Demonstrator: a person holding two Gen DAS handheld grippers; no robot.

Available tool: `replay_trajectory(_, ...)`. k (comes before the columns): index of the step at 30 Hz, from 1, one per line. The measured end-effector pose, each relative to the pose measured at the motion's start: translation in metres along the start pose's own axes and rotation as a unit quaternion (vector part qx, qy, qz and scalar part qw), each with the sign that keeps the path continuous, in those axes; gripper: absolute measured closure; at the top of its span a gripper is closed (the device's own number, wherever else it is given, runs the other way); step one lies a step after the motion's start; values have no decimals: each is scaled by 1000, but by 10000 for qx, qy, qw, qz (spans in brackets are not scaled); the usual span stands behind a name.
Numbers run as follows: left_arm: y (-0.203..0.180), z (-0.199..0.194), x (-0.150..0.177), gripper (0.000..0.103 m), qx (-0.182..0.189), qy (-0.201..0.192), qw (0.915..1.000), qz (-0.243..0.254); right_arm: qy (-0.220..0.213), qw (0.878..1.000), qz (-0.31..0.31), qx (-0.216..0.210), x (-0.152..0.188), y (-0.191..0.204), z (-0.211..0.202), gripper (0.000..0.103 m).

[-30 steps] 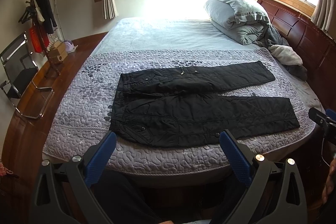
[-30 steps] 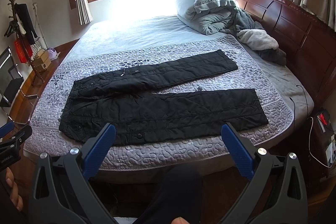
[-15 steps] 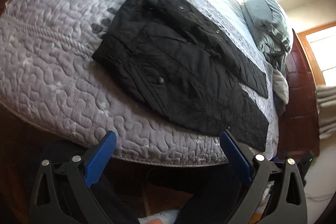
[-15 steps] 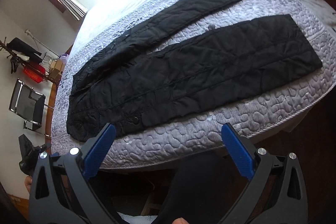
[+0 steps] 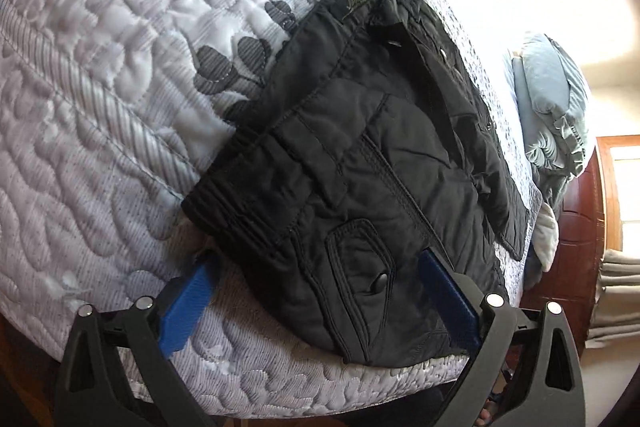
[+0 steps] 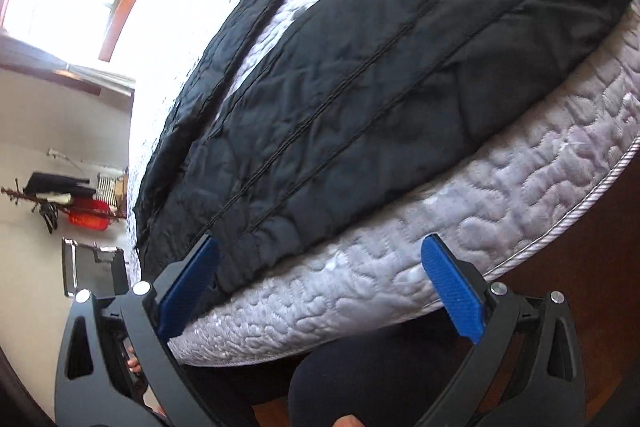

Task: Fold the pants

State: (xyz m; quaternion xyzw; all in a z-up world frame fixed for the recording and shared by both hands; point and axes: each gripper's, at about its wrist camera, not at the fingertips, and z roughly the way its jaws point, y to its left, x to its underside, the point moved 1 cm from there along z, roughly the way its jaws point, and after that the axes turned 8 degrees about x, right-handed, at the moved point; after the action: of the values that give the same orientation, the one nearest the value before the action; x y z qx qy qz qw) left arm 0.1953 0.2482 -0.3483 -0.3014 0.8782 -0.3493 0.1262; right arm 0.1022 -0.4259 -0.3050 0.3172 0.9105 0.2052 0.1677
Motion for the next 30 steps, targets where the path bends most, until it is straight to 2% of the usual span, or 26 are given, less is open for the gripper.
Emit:
replay_trajectory(4,6,-1,7,4,106,-266,9993,-243,-319,9950,898,-307,-35,-69,-16,3)
replay_trajectory(7,7,-6,12,12,-52,-372,9991,-205,-628,9859,1466,-516,-59,-117,-28,3)
replay_trajectory(8,6,-7,13,19,-159,-392,9990,-172,-720,9828,1606,-565,-67,-131,-31,3)
replay_trajectory(9,4,-8,13,31,-269,-427,9986,-137,-816,9795,1751,-575,-74,-144,-34,3)
replay_trajectory(11,7,-10,14,41,-464,-485,9977,-114,-1019,9711,2013,-782,-88,-167,-40,3)
replay_trajectory(14,9,-10,13,40,-499,-509,9974,-129,-1241,9635,2249,-756,-107,-195,-40,3)
replay_trajectory(16,6,-6,12,32,-438,-581,9971,-220,-1319,9570,2418,-909,-117,-209,-38,2)
replay_trajectory(18,-1,1,13,33,-547,-675,9959,-264,-1422,9522,2503,-1022,-124,-218,-35,2)
replay_trajectory(19,-4,4,14,38,-687,-751,9945,-243,-1436,9514,2507,-1062,-130,-221,-36,2)
replay_trajectory(20,-7,5,16,53,-829,-830,9929,-220,-1441,9517,2490,-1072,-133,-222,-35,5)
replay_trajectory(21,-8,5,17,63,-855,-921,9917,-270,-1438,9533,2460,-998,-134,-219,-34,18)
replay_trajectory(22,-5,3,19,68,-799,-1012,9909,-394,-1422,9557,2390,-960,-133,-219,-33,34)
replay_trajectory(23,-2,0,21,74,-758,-1105,9897,-511,-1334,9582,2340,-967,-134,-217,-30,72)
replay_trajectory(24,0,-3,22,77,-702,-1211,9884,-595,-1227,9584,2380,-988,-132,-216,-25,93)
replay_trajectory(27,-2,-13,25,81,-867,-1546,9823,-607,-1218,9614,2290,-921,-120,-206,-25,94)
replay_trajectory(30,12,-34,23,83,-851,-1860,9744,-939,-1091,9694,2039,-829,-107,-180,-26,95)
